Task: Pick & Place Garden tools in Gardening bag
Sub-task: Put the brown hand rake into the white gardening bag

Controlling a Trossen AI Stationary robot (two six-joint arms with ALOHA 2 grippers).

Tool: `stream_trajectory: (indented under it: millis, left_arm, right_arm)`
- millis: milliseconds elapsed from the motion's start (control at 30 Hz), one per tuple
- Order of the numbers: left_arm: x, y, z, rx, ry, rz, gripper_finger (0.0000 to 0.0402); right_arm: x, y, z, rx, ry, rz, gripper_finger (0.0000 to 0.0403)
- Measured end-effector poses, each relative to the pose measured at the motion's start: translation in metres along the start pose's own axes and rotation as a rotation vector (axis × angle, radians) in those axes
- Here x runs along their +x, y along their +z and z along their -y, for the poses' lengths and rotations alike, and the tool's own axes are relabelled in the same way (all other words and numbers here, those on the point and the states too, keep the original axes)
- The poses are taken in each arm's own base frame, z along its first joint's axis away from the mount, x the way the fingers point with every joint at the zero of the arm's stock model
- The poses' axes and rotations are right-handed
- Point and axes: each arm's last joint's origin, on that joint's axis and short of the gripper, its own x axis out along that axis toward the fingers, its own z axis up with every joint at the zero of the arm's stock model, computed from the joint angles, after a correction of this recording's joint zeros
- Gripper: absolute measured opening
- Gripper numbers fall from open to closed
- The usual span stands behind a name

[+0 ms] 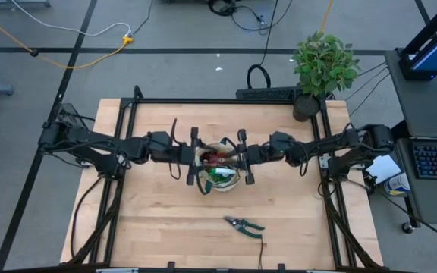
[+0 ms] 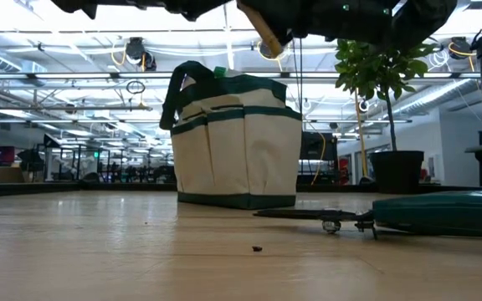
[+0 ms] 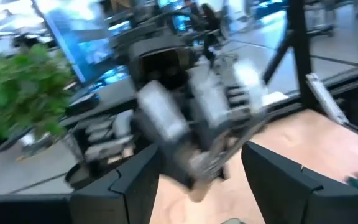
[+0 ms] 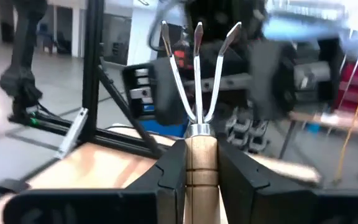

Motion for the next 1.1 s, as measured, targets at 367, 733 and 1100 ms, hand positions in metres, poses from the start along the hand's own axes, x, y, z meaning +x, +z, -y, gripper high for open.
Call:
stream_trajectory:
  millis: [367,733,1100]
  left_arm:
    - [0.0000,0.0018,0.0055,0.057,-0.107,0.042,0.0209]
    - [-0.0002,0.0015,0.0058,0.057,-0.130,0.045,0.0055]
    - [-0.0002,0.0009,0.0054,0.053,-0.121,0.038,0.0021]
  right_arm:
    - [-0.0018,0.0003,0.0034,0.315,0.123,0.004,0.0059]
    - [-0.0019,0.0007,0.0023,0.323,0.149,0.004,0.0075]
    - [-0.0018,-0.0009,0.0028,0.302,0.127,-0.011,0.0088]
